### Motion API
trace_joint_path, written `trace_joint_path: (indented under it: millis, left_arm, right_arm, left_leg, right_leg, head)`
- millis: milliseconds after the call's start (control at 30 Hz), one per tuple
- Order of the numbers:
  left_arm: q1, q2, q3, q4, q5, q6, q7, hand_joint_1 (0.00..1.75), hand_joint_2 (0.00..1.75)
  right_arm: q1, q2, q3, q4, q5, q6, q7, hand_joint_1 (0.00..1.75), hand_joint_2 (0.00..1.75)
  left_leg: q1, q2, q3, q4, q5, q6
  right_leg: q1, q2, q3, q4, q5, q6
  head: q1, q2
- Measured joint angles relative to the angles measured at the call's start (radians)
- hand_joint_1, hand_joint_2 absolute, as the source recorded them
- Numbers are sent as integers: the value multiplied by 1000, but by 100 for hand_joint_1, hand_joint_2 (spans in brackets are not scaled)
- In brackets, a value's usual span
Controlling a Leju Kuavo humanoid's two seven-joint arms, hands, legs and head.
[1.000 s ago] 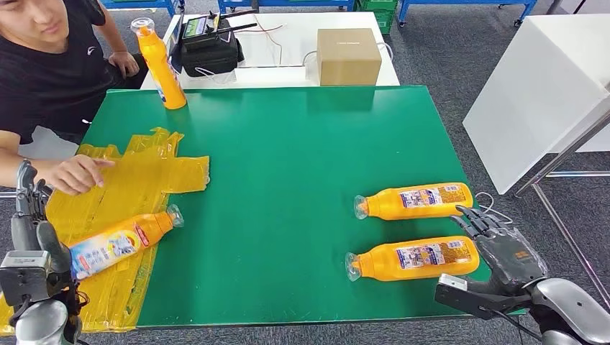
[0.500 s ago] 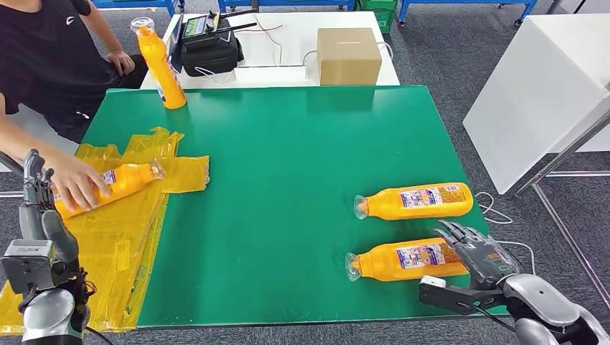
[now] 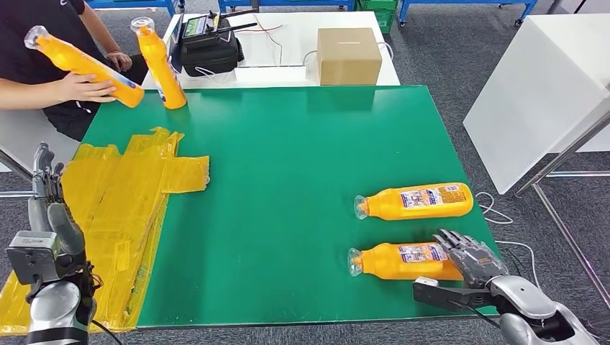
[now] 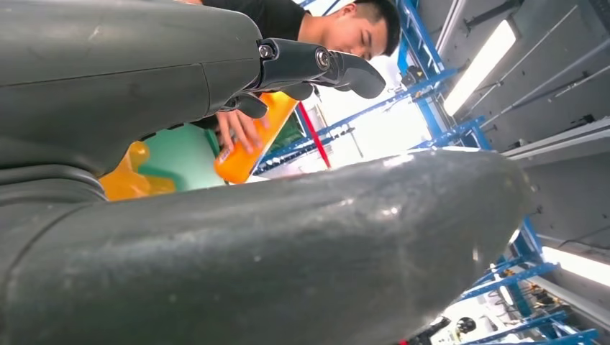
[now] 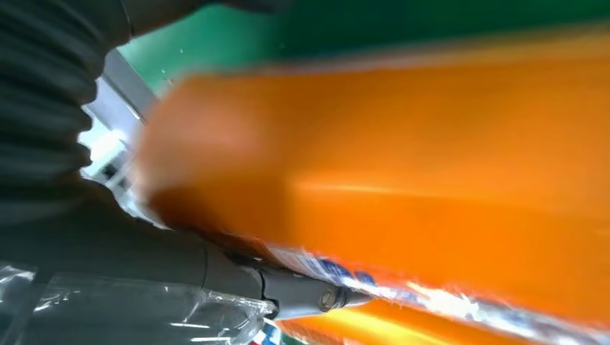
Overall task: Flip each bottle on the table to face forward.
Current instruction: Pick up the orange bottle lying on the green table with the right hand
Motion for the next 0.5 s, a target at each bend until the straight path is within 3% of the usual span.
trace_joint_path:
  millis: [333,500]
  left_arm:
    - [-25,8,-21,33,11,1,-2,0,0]
    - [-24,9,-24,44,67,-34,16,0,0]
  right_arm:
    - [-39,16,2,90,-29,11,-37,175,175]
    - [-42,20,-7,99,-106,14,-63,175,175]
  left_leg:
    - [0,2,5,0,0,0]
    - [0,2,6,0,0,0]
  right_leg:
    - [0,1,4,-1,0,0]
    - [0,1,6,-1,0,0]
  head:
    - [0,0]
    - [0,0]
